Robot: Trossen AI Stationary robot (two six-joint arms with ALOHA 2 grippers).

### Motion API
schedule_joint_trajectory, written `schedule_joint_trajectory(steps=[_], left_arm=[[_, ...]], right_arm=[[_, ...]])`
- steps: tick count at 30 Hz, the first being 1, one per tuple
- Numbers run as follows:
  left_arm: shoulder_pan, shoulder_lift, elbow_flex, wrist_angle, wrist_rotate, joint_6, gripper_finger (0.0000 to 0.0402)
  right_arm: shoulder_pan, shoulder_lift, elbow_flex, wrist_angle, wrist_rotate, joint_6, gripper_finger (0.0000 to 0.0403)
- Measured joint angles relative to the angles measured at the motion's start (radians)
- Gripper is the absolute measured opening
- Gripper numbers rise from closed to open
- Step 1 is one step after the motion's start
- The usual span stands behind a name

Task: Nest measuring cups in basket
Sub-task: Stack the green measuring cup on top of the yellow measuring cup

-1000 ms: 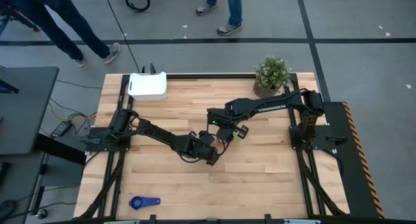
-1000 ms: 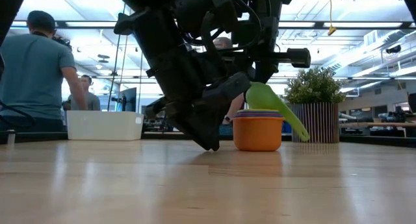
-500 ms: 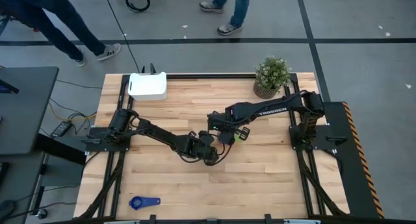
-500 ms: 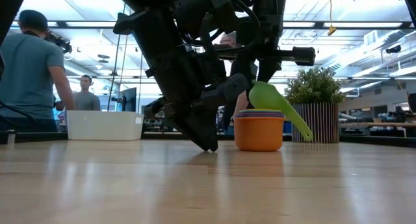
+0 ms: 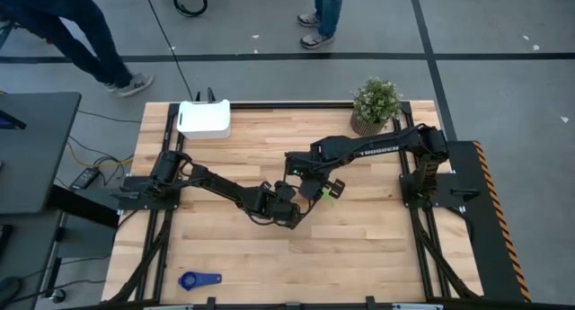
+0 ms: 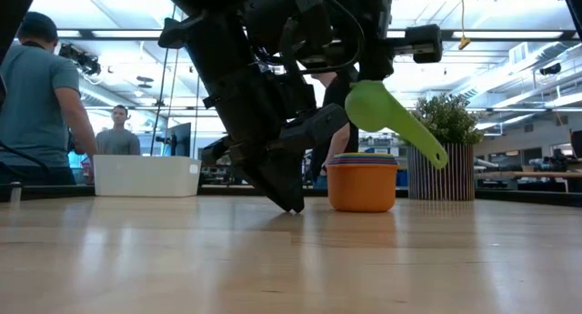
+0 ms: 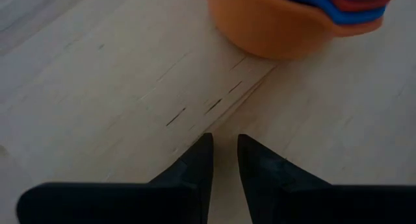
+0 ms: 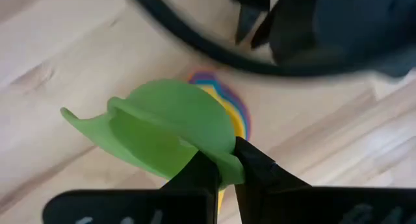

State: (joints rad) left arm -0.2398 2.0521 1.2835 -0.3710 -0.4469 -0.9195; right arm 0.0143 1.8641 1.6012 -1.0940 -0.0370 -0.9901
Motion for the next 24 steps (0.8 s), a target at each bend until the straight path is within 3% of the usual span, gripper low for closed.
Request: schedule_joint_trajectory(steps=[18,24], left_arm=[[0.000,-0.082,0.000,-0.015,-0.012,0.042,0.0079],[0.000,-0.085,0.000,-0.025,-0.012,0.043,0.0079]], right_arm=[[-0.050,0.000,-0.051,0.020,-0.017,-0.035,0.0032],[-0.057,0.000,-0.051,0.031,-0.020,-0.061,0.0087]])
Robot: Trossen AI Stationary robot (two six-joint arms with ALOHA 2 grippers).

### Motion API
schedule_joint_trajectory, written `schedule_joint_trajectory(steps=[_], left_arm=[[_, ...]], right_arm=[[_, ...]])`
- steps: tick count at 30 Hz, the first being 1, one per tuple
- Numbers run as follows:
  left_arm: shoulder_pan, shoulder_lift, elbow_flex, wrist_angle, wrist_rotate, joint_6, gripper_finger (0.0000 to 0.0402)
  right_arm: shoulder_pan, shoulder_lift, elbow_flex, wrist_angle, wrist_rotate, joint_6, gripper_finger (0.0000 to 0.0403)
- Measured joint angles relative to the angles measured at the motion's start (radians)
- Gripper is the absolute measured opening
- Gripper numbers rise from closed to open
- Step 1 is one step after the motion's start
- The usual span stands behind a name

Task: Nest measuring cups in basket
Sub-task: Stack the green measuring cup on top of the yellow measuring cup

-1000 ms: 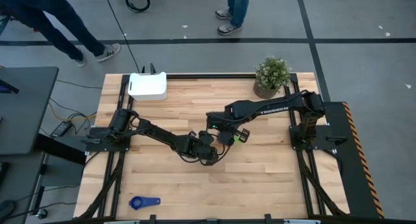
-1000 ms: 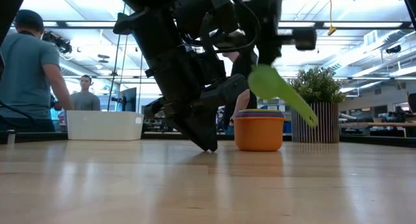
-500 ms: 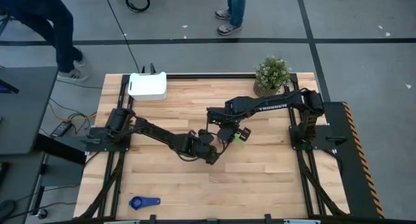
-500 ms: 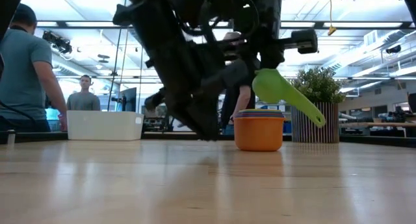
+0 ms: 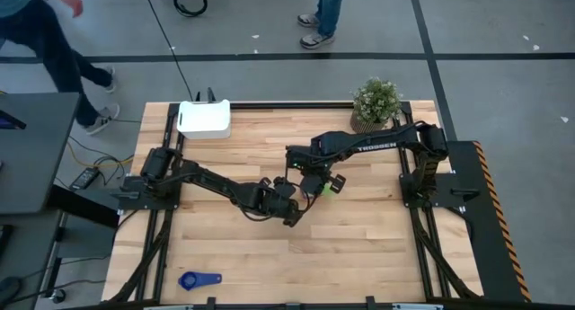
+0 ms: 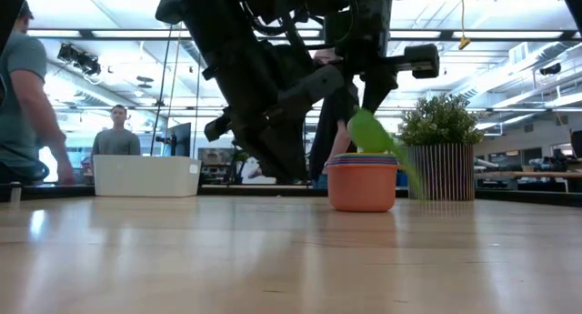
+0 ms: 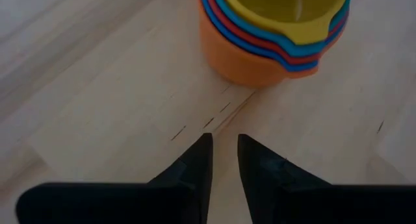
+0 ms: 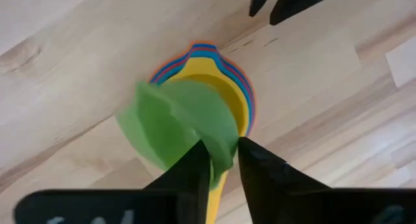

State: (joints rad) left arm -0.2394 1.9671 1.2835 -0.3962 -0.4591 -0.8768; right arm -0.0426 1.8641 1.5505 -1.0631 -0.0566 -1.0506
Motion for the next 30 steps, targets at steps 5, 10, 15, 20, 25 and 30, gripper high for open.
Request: schedule_joint_trajectory(steps=[5,10,15,20,25,30], left_arm=[[0.000,0.000,0.000,0.000,0.003,0.000,0.0079],[0.000,0.000,0.000,-0.003,0.005,0.000,0.0079],[0.000,0.000,0.000,-0.002,0.004,0.002,0.0079],[-0.001,0.000,0.000,-0.001,0.005,0.002,0.0079],[0.017,0.000,0.000,-0.005,0.005,0.002,0.0079],[0.065,-0.005,0.000,-0.073,0.005,0.010,0.0079]], right_arm=[[-0.001,0.000,0.000,0.015,0.009,0.000,0.0103],[0.007,-0.002,0.000,0.015,0.093,0.008,0.0105],[0.028,-0.011,0.020,-0.008,0.153,0.057,0.0105],[0.035,-0.013,0.126,-0.168,0.101,0.269,0.0090],[0.028,-0.014,0.190,-0.321,-0.111,0.514,0.0045],[0.022,-0.014,0.163,-0.414,-0.214,0.585,0.0009]])
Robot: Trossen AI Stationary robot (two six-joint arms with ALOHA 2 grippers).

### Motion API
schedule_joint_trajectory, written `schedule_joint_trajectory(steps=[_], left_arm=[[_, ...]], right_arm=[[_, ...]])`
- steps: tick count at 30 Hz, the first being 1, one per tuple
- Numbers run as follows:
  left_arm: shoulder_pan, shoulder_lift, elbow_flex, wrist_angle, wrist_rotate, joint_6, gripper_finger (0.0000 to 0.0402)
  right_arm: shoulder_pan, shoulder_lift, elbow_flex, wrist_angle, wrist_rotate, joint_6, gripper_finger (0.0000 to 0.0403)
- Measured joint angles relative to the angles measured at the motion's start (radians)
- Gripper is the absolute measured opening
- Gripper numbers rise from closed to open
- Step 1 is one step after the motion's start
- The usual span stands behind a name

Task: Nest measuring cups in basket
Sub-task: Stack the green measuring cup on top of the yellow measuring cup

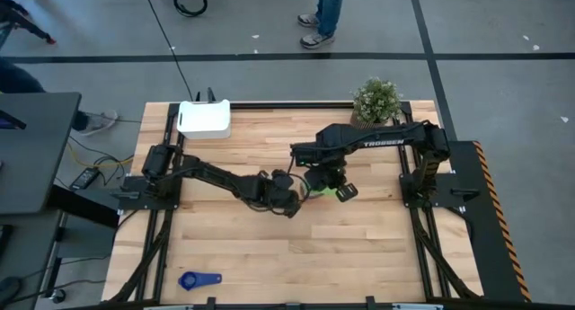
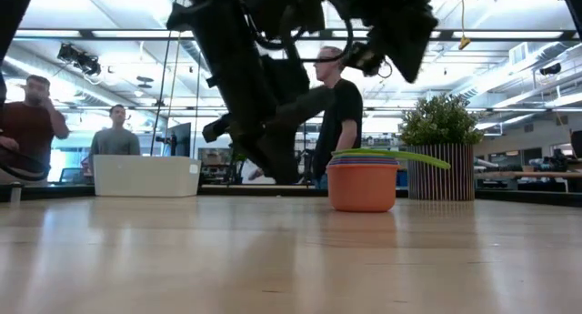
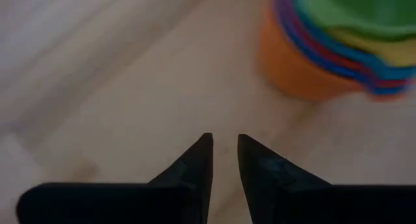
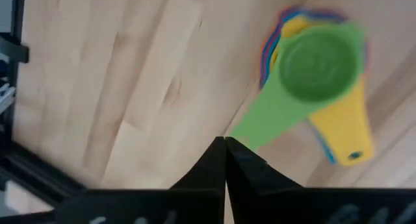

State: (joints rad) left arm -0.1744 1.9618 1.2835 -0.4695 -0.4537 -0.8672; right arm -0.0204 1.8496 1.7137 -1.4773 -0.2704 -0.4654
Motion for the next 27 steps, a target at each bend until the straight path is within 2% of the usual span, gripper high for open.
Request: schedule_joint_trajectory(steps=[9,17,20,27], left_arm=[[0.105,-0.063,0.000,-0.083,0.119,0.204,0.0055],[0.157,-0.134,0.000,-0.125,0.163,0.363,0.0024],[0.175,-0.155,0.000,-0.143,0.162,0.404,0.0021],[0.208,-0.190,0.000,-0.156,0.171,0.430,0.0020]], right_arm=[[0.019,-0.007,-0.023,-0.018,-0.067,0.108,0.0003],[0.015,-0.164,-0.024,-0.055,-0.064,0.194,0.0002],[0.009,-0.253,-0.023,-0.051,-0.032,0.237,0.0001],[0.003,-0.462,-0.023,-0.002,0.134,0.328,0.0001]])
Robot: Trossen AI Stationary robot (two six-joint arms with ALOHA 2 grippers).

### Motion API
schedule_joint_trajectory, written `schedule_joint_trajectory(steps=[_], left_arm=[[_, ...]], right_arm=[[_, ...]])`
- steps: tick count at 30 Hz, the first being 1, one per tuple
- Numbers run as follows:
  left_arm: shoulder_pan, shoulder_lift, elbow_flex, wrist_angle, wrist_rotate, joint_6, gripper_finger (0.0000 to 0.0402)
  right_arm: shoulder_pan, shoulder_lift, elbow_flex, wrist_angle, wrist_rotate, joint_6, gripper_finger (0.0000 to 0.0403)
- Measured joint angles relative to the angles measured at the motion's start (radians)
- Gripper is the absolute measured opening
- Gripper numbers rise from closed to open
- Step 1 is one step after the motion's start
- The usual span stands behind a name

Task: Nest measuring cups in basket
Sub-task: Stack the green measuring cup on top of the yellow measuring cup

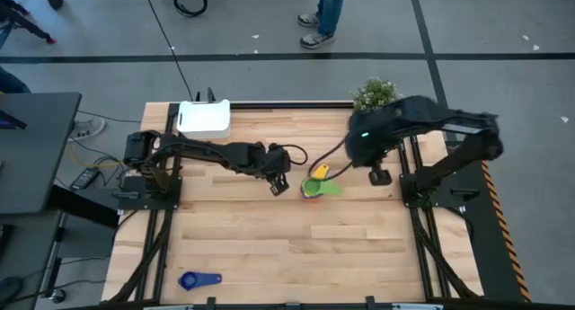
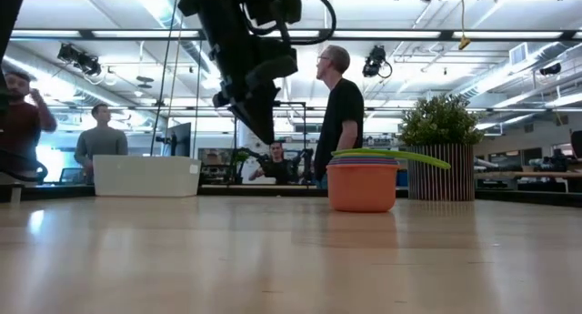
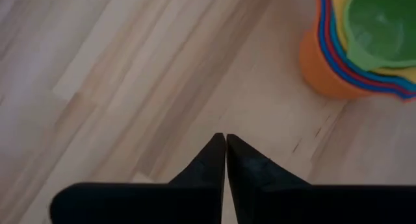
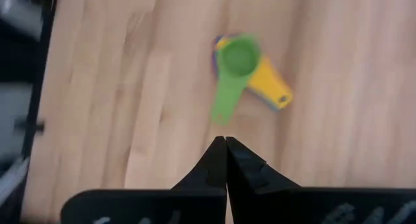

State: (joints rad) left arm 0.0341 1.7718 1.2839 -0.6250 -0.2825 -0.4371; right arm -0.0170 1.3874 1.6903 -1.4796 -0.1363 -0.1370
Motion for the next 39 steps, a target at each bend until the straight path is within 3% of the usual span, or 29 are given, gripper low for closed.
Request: schedule_joint_trajectory(steps=[6,12,17,26,31,39], left_arm=[[0.041,-0.006,0.000,-0.003,0.011,0.015,0.0020],[0.098,-0.007,0.000,0.004,0.149,0.084,0.0020],[0.159,-0.007,0.000,0.012,0.266,0.213,0.0020],[0.291,-0.007,0.000,0.111,0.538,0.323,0.0020],[0.321,-0.006,0.000,0.156,0.557,0.353,0.0020],[0.322,0.006,0.000,0.243,0.559,0.392,0.0013]], right_arm=[[0.000,-0.195,-0.137,0.187,0.089,0.098,0.0000],[0.000,-0.388,-0.364,0.355,0.146,0.226,0.0000],[0.002,-0.472,-0.580,0.572,0.172,0.349,0.0000],[0.026,-0.408,-0.944,0.975,0.172,0.618,0.0000],[0.072,-0.331,-1.027,1.118,0.170,0.733,0.0000],[0.138,-0.161,-1.034,1.185,0.117,0.835,0.0000]])
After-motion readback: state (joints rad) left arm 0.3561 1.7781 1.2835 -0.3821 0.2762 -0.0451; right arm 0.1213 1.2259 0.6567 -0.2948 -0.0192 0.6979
